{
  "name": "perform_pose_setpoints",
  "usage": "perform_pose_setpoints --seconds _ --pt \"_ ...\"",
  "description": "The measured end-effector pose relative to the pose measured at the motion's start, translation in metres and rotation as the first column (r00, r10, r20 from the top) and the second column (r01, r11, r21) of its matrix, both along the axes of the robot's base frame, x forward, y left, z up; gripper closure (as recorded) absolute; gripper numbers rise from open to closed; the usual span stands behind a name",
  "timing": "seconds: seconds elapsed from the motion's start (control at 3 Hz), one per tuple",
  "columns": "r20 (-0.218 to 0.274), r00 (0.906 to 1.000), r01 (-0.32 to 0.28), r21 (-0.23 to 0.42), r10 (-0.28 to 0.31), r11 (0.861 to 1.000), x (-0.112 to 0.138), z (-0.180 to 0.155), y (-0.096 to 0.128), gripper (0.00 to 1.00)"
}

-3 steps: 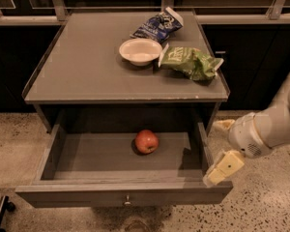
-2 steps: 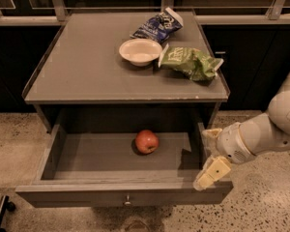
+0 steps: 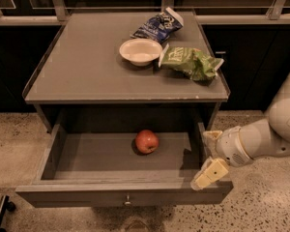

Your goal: Pick apple from top drawer and place on counter

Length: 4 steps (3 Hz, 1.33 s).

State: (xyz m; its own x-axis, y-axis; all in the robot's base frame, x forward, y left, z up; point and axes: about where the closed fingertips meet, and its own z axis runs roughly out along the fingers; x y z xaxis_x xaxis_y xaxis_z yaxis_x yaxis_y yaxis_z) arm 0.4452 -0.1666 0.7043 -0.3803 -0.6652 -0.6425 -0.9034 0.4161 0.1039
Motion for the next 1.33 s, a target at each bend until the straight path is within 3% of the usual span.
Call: perform_pose_setpoints --seconds 0.33,0.67,1.33 --pt "0.097 0.9947 0.03 0.035 -0.033 0.999 0.024 -0.003 0.006 0.0" --pt "0.233 0.9704 0.051 0.059 -0.063 0.997 0.053 0.004 0.013 0.0" --pt "0.236 0.9687 0.061 0.076 -0.078 0.995 0.057 -0.013 0.021 0.0"
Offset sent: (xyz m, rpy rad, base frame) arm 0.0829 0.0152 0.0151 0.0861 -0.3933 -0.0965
